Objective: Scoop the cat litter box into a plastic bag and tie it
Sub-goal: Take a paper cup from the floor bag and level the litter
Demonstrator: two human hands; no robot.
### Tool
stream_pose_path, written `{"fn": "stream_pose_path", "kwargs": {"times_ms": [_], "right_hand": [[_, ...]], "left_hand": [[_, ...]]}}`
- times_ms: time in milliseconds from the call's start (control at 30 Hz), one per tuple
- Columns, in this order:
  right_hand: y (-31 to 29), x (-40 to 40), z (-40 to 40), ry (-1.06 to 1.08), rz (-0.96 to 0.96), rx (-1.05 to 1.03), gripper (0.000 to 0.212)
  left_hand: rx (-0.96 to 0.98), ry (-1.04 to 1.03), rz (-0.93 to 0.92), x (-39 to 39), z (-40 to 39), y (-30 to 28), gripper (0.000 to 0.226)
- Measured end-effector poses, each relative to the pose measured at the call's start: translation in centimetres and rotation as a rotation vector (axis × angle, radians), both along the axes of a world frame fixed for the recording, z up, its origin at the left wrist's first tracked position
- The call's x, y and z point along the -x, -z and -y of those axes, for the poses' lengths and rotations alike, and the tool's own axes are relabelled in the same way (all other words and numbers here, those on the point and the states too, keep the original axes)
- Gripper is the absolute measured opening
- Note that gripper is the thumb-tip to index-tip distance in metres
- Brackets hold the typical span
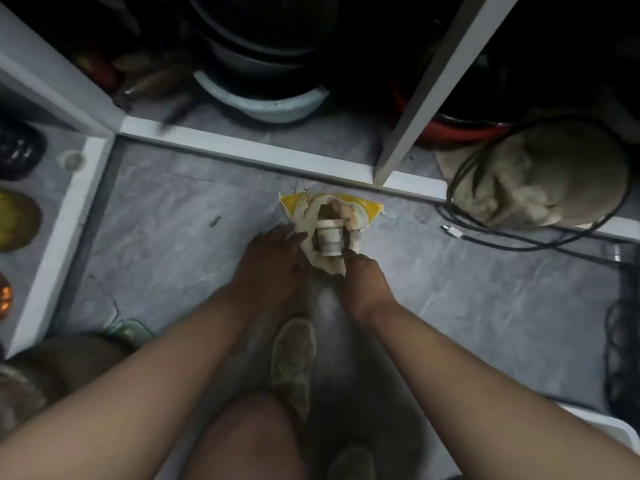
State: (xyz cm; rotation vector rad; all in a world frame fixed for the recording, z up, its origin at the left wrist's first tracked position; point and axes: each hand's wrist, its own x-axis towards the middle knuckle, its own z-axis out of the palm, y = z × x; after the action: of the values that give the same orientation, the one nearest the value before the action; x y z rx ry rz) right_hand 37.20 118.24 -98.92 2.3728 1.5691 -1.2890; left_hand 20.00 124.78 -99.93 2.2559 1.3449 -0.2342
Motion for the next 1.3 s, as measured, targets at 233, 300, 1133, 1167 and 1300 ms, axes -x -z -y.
{"fn": "stream_pose_path", "kwargs": {"times_ms": [233, 300, 1133, 1167, 1300], "right_hand": [[10.5, 0.8, -2.9, -0.054, 0.08, -0.078, 0.036], [12.8, 1.3, -3.6, -0.133, 0.11, -0.097, 0.045], [20.6, 2.5, -7.7, -0.152, 0.337, -0.087, 0.091], [20.8, 2.5, -7.9, -0.159, 0.34, -0.085, 0.092], [21.4, 2.6, -9.0, -0.141, 0.343, -0.076, 0.09]], "left_hand": [[-0.131, 0.058, 0.156, 0.3, -2.2, 11.9, 0.068], [-0.152, -0.015, 0.288, 0.1, -2.2, 13.8, 0.067], [-0.212, -0.173, 0.614, -1.0, -1.9, 22.9, 0.081], [-0.214, -0.175, 0.617, -1.1, -1.9, 23.0, 0.08], [-0.242, -0.174, 0.622, -1.5, -1.7, 23.3, 0.076]]}}
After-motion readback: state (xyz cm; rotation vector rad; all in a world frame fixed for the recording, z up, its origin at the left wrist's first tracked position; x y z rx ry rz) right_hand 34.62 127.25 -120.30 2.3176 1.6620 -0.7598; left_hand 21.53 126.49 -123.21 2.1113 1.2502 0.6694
